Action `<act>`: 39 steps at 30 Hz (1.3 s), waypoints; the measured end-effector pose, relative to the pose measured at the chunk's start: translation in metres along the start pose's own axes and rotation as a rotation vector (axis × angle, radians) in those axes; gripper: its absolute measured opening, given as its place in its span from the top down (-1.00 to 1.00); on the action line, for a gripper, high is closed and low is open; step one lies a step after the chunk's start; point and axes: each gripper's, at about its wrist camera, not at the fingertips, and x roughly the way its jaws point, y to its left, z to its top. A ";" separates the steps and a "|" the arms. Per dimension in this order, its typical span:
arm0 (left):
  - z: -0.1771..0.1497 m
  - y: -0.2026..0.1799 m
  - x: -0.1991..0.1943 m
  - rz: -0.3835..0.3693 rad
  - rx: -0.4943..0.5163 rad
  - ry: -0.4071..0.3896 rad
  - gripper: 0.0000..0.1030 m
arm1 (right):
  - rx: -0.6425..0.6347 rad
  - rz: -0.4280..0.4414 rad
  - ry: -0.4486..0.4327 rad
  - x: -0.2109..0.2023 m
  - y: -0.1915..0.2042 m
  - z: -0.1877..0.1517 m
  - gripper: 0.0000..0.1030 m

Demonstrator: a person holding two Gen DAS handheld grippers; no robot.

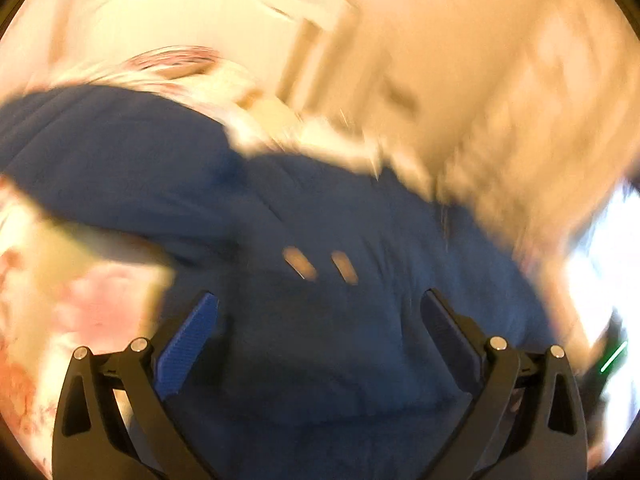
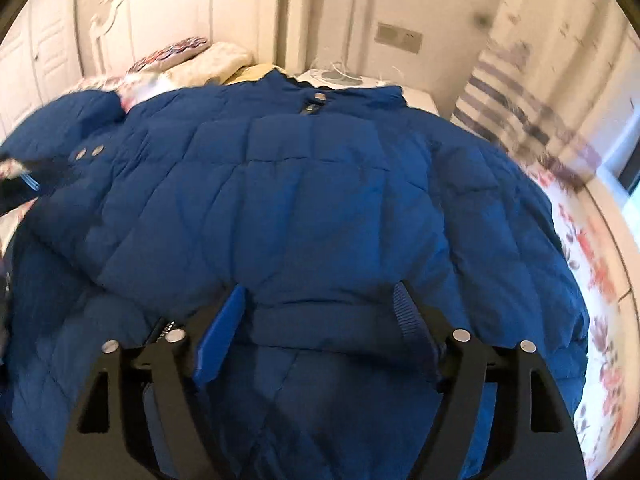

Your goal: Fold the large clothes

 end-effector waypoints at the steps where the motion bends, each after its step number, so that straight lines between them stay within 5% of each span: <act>1: 0.012 0.023 -0.014 -0.017 -0.115 -0.050 -0.95 | -0.001 -0.002 -0.001 0.000 0.000 0.000 -0.44; 4: 0.041 0.122 -0.054 -0.005 -0.507 -0.201 -0.95 | -0.007 -0.013 -0.002 0.003 0.001 0.000 -0.51; 6: 0.051 0.167 -0.066 0.061 -0.628 -0.238 -0.95 | 0.000 -0.006 -0.001 0.004 -0.001 0.000 -0.52; 11: 0.088 0.249 -0.080 0.150 -0.752 -0.333 -0.93 | 0.009 0.006 0.001 0.002 0.000 -0.002 -0.53; 13: 0.105 0.264 -0.078 0.200 -0.752 -0.342 -0.76 | 0.013 0.011 0.002 0.002 0.000 -0.002 -0.53; 15: 0.120 0.273 -0.064 0.199 -0.722 -0.289 0.80 | 0.014 0.012 0.002 0.002 0.000 -0.002 -0.53; 17: 0.129 0.253 -0.064 0.245 -0.637 -0.279 0.89 | 0.014 0.012 0.002 0.001 0.000 -0.002 -0.53; 19: 0.133 0.196 -0.075 0.257 -0.426 -0.335 0.91 | 0.016 0.015 0.002 0.002 0.000 -0.002 -0.53; 22: 0.125 0.103 -0.081 0.185 -0.167 -0.366 0.92 | 0.016 0.013 0.001 0.001 0.001 -0.002 -0.53; 24: 0.105 0.011 -0.074 0.090 0.091 -0.343 0.92 | 0.017 0.015 0.001 0.001 0.000 -0.002 -0.53; 28: 0.035 -0.120 -0.022 -0.054 0.418 -0.132 0.91 | 0.030 0.028 -0.001 0.001 -0.001 -0.002 -0.54; 31: -0.010 -0.151 0.033 -0.062 0.472 0.062 0.84 | 0.042 0.039 -0.002 0.000 -0.003 -0.002 -0.56; 33: -0.044 -0.155 0.073 -0.061 0.461 0.246 0.56 | 0.048 0.044 -0.002 0.001 -0.004 -0.002 -0.58; 35: -0.063 -0.152 0.081 -0.037 0.546 0.237 0.38 | 0.054 0.051 -0.002 0.001 -0.005 -0.002 -0.59; 38: -0.067 -0.160 0.068 -0.117 0.645 0.273 -0.56 | 0.061 0.062 -0.001 0.001 -0.006 -0.003 -0.60; 39: -0.065 -0.164 0.057 -0.121 0.662 0.242 -0.56 | 0.064 0.066 -0.001 0.001 -0.006 -0.003 -0.60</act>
